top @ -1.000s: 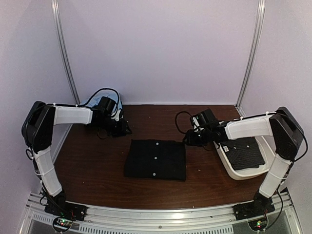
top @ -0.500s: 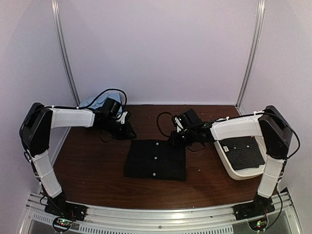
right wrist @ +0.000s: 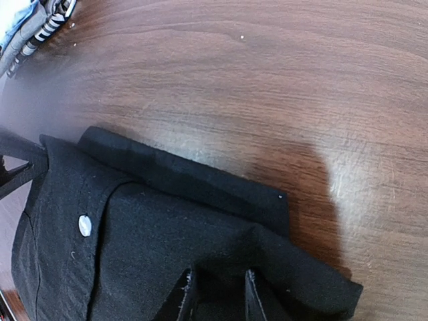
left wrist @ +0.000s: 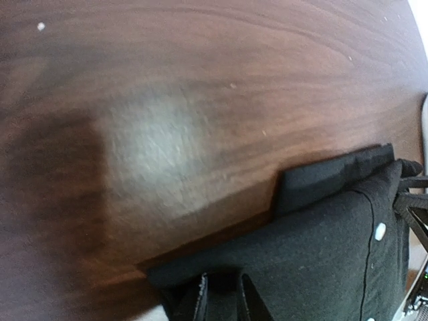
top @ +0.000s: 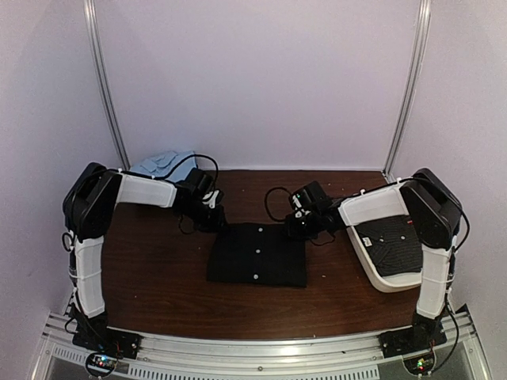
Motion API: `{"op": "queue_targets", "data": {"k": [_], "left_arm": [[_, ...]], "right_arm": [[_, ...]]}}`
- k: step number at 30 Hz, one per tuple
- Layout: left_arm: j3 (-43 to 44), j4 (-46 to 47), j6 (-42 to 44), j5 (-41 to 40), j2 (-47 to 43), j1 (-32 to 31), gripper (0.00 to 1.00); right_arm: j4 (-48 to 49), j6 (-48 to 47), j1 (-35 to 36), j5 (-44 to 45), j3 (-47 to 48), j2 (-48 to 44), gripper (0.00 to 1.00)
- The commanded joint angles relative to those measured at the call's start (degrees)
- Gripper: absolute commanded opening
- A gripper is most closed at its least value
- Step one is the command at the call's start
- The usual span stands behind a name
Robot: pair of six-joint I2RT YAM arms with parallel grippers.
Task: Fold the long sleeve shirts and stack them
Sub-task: Smooth out the square-folded shirt at the center of the board.
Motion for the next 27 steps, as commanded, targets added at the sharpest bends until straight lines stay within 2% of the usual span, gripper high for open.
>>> {"op": "queue_targets", "data": {"k": [1, 17, 27], "left_arm": [[2.3, -1.5, 1.3, -4.6, 1.7, 0.5, 0.17], [3.1, -2.8, 1.9, -5.2, 1.6, 1.5, 0.17], [3.7, -3.6, 2.1, -4.8, 0.0, 1.5, 0.17]], "right_arm": [[2.3, 1.2, -1.9, -2.5, -2.6, 0.0, 0.28], [5.6, 2.7, -9.0, -8.0, -4.3, -2.2, 0.31], [2.2, 0.8, -9.4, -4.7, -1.0, -4.6, 0.32]]}}
